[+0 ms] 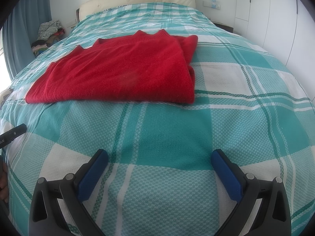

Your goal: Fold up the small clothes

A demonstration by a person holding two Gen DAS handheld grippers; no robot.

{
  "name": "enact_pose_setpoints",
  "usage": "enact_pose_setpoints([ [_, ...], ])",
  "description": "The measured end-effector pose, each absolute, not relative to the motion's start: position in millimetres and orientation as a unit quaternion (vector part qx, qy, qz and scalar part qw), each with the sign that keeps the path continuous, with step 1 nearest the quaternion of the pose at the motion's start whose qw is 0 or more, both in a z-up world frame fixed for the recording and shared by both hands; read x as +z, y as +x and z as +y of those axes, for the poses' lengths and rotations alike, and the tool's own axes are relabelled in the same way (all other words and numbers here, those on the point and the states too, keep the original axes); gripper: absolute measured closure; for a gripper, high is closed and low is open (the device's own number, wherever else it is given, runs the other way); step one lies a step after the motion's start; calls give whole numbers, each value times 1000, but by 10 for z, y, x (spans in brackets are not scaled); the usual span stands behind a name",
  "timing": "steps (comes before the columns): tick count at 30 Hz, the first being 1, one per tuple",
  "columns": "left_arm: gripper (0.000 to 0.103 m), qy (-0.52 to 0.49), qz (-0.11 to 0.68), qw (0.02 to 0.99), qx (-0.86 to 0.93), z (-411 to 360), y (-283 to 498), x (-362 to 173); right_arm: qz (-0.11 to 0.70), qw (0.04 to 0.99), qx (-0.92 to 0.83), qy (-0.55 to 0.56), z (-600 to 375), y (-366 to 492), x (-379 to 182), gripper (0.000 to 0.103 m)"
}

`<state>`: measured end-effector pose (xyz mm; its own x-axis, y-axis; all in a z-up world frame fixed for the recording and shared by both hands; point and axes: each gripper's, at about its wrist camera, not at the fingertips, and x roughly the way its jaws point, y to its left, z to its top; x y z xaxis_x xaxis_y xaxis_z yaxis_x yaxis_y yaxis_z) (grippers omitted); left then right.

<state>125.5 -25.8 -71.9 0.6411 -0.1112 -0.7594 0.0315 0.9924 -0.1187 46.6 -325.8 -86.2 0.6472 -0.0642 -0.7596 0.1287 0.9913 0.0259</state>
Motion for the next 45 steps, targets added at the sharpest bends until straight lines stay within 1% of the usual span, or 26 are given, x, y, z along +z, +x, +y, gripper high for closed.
enact_pose_setpoints([
  [45,0,-45,423,904,-35,-264,1261,-721,415,907,-52,42,-3275,469,-864,0],
])
